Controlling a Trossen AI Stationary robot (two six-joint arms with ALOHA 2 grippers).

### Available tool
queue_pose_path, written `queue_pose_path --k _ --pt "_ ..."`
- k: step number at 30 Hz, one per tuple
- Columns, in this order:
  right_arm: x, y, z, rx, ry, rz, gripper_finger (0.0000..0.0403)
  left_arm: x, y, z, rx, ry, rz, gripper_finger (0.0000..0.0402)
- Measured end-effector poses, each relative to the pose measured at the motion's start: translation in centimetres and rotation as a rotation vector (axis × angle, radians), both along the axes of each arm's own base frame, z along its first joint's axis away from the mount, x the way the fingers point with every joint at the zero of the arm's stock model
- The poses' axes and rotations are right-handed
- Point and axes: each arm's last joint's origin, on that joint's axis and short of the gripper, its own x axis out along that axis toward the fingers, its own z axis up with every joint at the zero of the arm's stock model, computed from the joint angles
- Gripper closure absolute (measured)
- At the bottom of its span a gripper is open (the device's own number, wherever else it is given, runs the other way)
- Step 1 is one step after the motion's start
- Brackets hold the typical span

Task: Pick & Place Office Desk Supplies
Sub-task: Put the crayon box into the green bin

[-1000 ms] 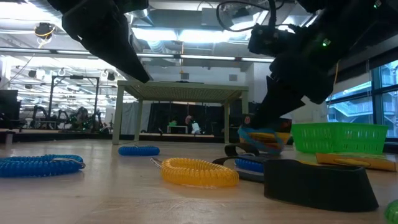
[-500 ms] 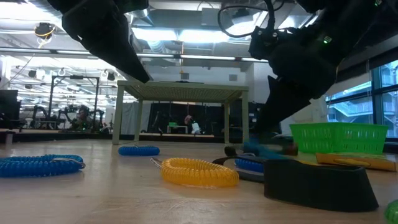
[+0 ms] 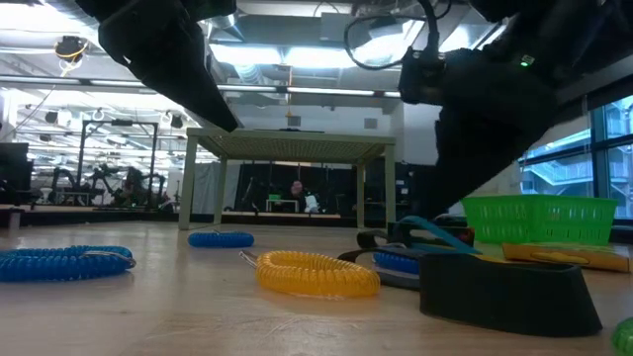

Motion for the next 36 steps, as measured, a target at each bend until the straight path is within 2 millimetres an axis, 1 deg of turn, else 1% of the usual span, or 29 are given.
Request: queue_pose_path --k 4,8,12,20,26,29,31,36 --pt "-0.4 0.4 -0.1 -0.013 0.024 0.019 0.0286 0.0 0.0 0.0 0.000 0.000 0.000 0.0254" --pt "-0.9 0.4 -0.2 -0.066 0.046 0.012 0.0262 0.0 0.0 0.0 0.000 0.000 0.000 0.0254" --pt "-1.0 0.3 -0.3 -0.084 0.060 0.010 0.0245 0.0 0.0 0.0 0.000 0.000 0.000 0.0254" --pt "-1.2 0.2 -0.5 -0.117 0.081 -0.001 0.0241 0.0 0.0 0.0 0.000 0.000 0.000 0.0254" --pt "-1.1 0.2 -1.8 -0.142 0.117 -0.006 0.0241 0.0 0.0 0.0 0.000 0.000 0.000 0.0254" --pt "-1.0 0.2 -2.1 -0.152 0.111 -0.028 0.0245 0.0 0.0 0.0 0.000 0.000 0.000 0.0254" --pt "-1.0 0.2 -2.2 -0.153 0.112 -0.030 0.0257 0.0 0.0 0.0 0.000 0.000 0.000 0.0254" --pt "-1.1 0.1 -2.1 -0.161 0.112 -0.033 0.0313 0.0 0.0 0.0 0.000 0.000 0.000 0.0254"
